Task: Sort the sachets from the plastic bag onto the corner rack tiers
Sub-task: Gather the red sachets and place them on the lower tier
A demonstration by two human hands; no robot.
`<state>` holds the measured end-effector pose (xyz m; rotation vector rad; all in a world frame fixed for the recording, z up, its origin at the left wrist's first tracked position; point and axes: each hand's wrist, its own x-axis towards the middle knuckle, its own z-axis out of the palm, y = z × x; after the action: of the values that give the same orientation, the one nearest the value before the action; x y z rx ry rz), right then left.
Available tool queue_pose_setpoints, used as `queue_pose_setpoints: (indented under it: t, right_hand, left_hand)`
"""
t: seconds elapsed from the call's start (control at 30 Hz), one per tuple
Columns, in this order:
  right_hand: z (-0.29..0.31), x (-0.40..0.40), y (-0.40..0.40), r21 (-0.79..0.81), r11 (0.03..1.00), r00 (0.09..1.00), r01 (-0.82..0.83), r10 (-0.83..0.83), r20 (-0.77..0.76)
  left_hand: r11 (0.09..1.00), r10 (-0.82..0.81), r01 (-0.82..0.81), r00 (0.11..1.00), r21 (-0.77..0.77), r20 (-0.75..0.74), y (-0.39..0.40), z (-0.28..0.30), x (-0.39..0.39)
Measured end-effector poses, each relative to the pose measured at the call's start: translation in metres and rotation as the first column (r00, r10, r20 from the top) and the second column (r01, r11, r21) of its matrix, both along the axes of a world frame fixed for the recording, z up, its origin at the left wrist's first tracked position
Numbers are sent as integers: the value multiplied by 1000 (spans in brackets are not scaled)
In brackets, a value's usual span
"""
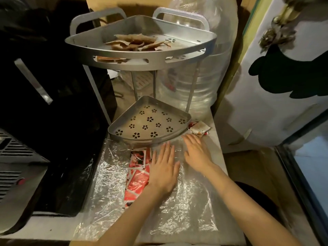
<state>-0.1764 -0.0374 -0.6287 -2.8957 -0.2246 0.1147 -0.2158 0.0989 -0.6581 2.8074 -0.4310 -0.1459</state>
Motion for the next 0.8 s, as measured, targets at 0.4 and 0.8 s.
queue_pose_setpoints:
  t: [0.4,0.8]
  right_hand:
    - [-9,5,-2,150,989,992,2,-21,125]
    - [3,4,-3,275,961,996,19,-42,81]
  left_hand:
    - [999,9,-7,999,45,-41,-3,-12,0]
    - [999,7,-5,999,54,-41,-3,-13,-1]
